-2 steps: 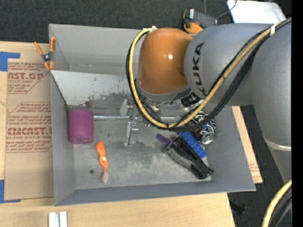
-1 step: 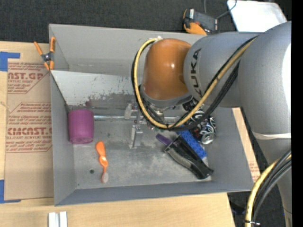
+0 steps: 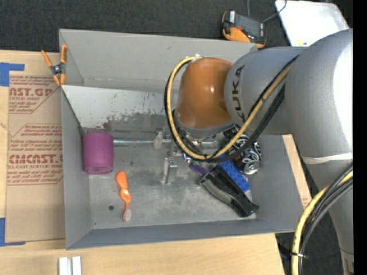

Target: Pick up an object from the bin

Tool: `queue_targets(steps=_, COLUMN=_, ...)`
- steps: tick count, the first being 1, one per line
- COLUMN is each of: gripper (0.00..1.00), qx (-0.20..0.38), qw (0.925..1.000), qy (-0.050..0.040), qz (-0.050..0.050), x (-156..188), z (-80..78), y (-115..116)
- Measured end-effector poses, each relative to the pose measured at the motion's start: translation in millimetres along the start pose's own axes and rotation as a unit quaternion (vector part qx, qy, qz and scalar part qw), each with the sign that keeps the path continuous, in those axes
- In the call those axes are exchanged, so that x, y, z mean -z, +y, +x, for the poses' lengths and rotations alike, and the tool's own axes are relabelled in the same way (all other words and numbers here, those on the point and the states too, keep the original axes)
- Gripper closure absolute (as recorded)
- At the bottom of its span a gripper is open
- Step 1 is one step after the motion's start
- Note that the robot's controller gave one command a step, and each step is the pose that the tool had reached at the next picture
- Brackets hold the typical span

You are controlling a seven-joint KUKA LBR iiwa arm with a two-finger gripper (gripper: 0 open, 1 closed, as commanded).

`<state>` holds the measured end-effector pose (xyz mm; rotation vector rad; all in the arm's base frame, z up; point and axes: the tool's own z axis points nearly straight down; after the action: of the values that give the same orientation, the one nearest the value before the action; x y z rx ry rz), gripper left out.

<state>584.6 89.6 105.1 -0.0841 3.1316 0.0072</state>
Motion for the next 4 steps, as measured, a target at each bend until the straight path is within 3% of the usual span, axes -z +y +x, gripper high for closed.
queue_targets(steps=1, gripper=0.0, qx=-0.06, qw=0.9982, qy=0.0008, qz=0.0, x=3, z=-3.5, y=-23)
queue_targets(steps=2, gripper=0.0, qx=-0.015, qw=0.9999, qy=-0.0008, qz=0.0, x=-11, z=1.0, y=-53)
queue_targets(steps=3, gripper=0.0, qx=-0.09, qw=0.9959, qy=-0.0017, qz=0.0, x=-12, z=1.3, y=-108)
queue_targets(steps=4, gripper=0.0, qx=-0.162, qw=0.9869, qy=-0.0036, qz=0.0, x=-16, z=14.0, y=-121)
